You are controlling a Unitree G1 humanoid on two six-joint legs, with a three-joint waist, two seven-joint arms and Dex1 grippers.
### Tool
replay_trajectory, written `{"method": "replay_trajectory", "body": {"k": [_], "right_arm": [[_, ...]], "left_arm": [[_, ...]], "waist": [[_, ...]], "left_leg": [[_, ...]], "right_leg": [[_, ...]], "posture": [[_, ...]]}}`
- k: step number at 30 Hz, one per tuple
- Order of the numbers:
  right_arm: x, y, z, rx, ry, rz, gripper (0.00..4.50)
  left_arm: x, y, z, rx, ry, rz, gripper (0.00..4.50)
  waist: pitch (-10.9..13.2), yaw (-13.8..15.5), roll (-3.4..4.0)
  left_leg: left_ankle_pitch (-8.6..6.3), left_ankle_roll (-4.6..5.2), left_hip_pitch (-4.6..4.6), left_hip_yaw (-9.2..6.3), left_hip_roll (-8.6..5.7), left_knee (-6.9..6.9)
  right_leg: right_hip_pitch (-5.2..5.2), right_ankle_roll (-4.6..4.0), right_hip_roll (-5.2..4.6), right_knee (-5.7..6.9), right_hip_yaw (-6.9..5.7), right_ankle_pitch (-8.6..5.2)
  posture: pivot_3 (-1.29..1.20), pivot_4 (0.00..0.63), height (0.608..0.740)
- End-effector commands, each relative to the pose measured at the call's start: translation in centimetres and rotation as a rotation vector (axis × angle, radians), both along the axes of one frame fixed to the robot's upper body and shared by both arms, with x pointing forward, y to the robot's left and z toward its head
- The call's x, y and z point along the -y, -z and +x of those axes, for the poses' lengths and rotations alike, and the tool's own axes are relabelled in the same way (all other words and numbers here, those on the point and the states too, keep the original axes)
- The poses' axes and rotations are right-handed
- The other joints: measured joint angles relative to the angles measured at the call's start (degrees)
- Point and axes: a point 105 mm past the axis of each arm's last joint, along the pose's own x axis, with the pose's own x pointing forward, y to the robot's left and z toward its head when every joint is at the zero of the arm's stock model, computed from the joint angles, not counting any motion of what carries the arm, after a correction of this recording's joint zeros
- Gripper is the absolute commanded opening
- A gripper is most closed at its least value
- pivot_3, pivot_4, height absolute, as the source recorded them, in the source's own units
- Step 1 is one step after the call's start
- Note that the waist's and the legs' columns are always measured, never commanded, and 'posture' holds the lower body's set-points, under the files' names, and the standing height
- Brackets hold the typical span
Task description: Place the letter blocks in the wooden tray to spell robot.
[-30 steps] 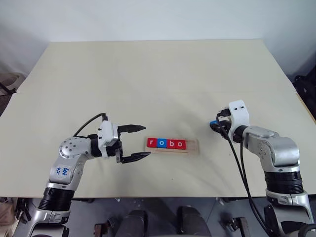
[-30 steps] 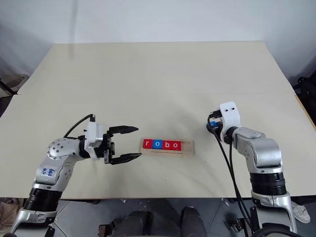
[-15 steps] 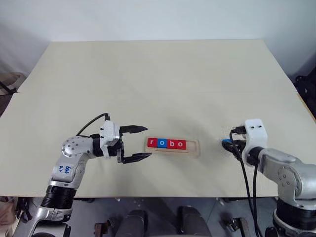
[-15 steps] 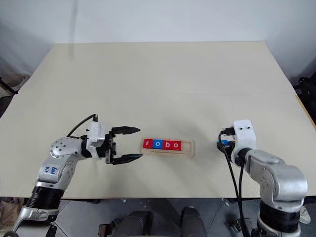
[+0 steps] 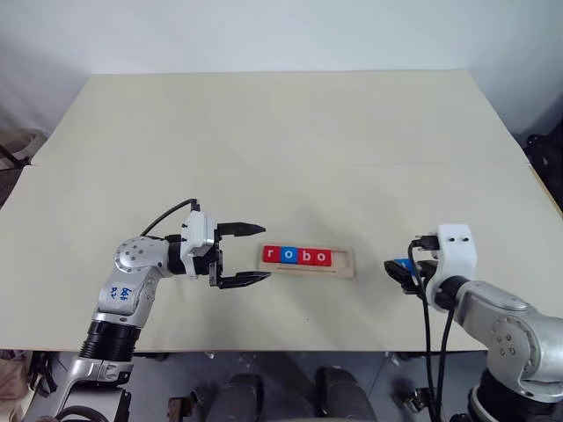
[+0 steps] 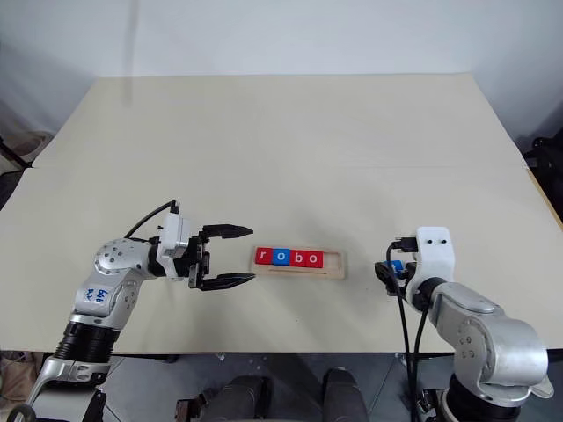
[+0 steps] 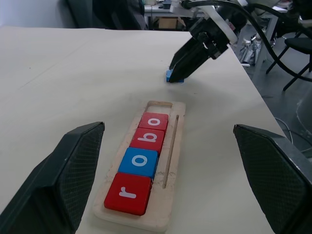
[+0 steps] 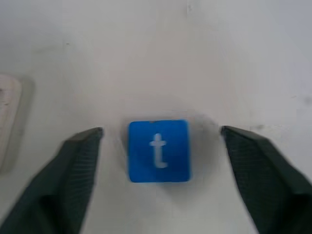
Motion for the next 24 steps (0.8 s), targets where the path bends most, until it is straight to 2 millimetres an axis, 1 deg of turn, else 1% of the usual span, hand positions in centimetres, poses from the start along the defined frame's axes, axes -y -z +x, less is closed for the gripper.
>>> {"method": "replay_trajectory", "body": {"k": [1, 4, 6, 10, 11, 14, 16, 19, 21, 24], "right_arm": [[0.9, -1.8, 0.0, 0.076, -0.13, 0.008, 4.16], [1.0, -3.0, -0.4, 0.105, -0.294, 0.056, 4.16], [1.5, -3.4, -0.7, 0.148, -0.422, -0.016, 4.16], [3.1, -2.9, -2.0, 0.259, -0.685, -0.165, 4.16], [3.7, -2.8, -2.3, 0.292, -0.724, -0.183, 4.16], [7.2, -1.7, -2.9, 0.276, -0.753, -0.221, 4.16], [9.5, -1.0, -3.2, 0.252, -0.741, -0.261, 4.5], [11.7, -0.7, -3.0, 0.256, -0.717, -0.298, 4.5], [12.2, -0.7, -2.9, 0.249, -0.727, -0.302, 4.5], [11.6, -1.0, -2.2, 0.266, -0.756, -0.277, 4.5]], "left_arm": [[-0.2, -0.4, -0.2, 0.031, -0.001, -0.005, 4.5], [-0.4, -0.3, -0.1, 0.033, -0.016, -0.006, 4.5], [-0.6, -0.3, -0.2, 0.036, -0.026, -0.006, 4.5], [-0.9, -0.3, -0.3, 0.044, -0.044, -0.009, 4.5], [-1.0, -0.3, -0.4, 0.046, -0.046, -0.008, 4.5], [-1.4, -0.3, -0.4, 0.055, -0.061, -0.005, 4.5], [-1.6, -0.3, -0.4, 0.06, -0.07, -0.002, 4.5], [-1.9, -0.3, -0.4, 0.06, -0.079, 0.0, 4.5], [-2.0, -0.3, -0.5, 0.058, -0.085, 0.0, 4.5], [-2.0, -0.3, -0.6, 0.056, -0.087, 0.0, 4.5]], "waist": [[0.0, 0.1, 0.0], [0.0, 0.0, -0.01], [0.0, -0.1, -0.01], [0.0, 0.0, -0.06], [0.0, 0.0, -0.08], [0.0, 0.0, -0.08], [0.0, 0.0, -0.07], [0.0, 0.0, -0.08], [0.0, -0.2, -0.07], [0.0, -0.2, -0.06]], "left_leg": [[-0.01, 0.01, 0.0, 0.0, -0.01, 0.01], [0.0, 0.02, 0.01, 0.03, 0.02, -0.01], [0.0, 0.02, 0.03, 0.04, 0.06, -0.03], [-0.02, 0.04, 0.06, 0.09, 0.05, -0.06], [-0.02, 0.05, 0.06, 0.1, 0.04, -0.02], [-0.01, 0.08, 0.11, 0.14, 0.04, 0.08], [-0.01, 0.08, 0.13, 0.16, 0.04, 0.12], [-0.01, 0.08, 0.15, 0.16, 0.06, 0.1], [0.0, 0.07, 0.15, 0.17, 0.08, 0.09], [0.0, 0.06, 0.16, 0.18, 0.1, 0.07]], "right_leg": [[0.01, 0.0, 0.0, -0.03, -0.01, 0.0], [0.06, 0.0, 0.03, -0.25, -0.02, 0.0], [0.08, 0.0, 0.07, -0.28, -0.03, 0.0], [0.18, 0.01, 0.07, -0.39, -0.05, 0.0], [0.21, 0.03, 0.06, -0.4, -0.05, 0.01], [0.27, 0.05, 0.05, -0.39, -0.04, 0.03], [0.28, 0.05, 0.04, -0.38, -0.02, 0.03], [0.28, 0.05, 0.05, -0.38, -0.03, 0.03], [0.27, 0.05, 0.05, -0.41, -0.02, 0.03], [0.26, 0.05, 0.05, -0.41, -0.01, 0.02]], "posture": [[0.0, 0.15, 0.74], [0.0, 0.15, 0.74], [0.0, 0.15, 0.74], [0.0, 0.15, 0.74], [0.0, 0.15, 0.74], [0.0, 0.15, 0.74], [0.0, 0.15, 0.74], [0.0, 0.15, 0.74], [0.0, 0.15, 0.74], [0.0, 0.15, 0.74]]}}
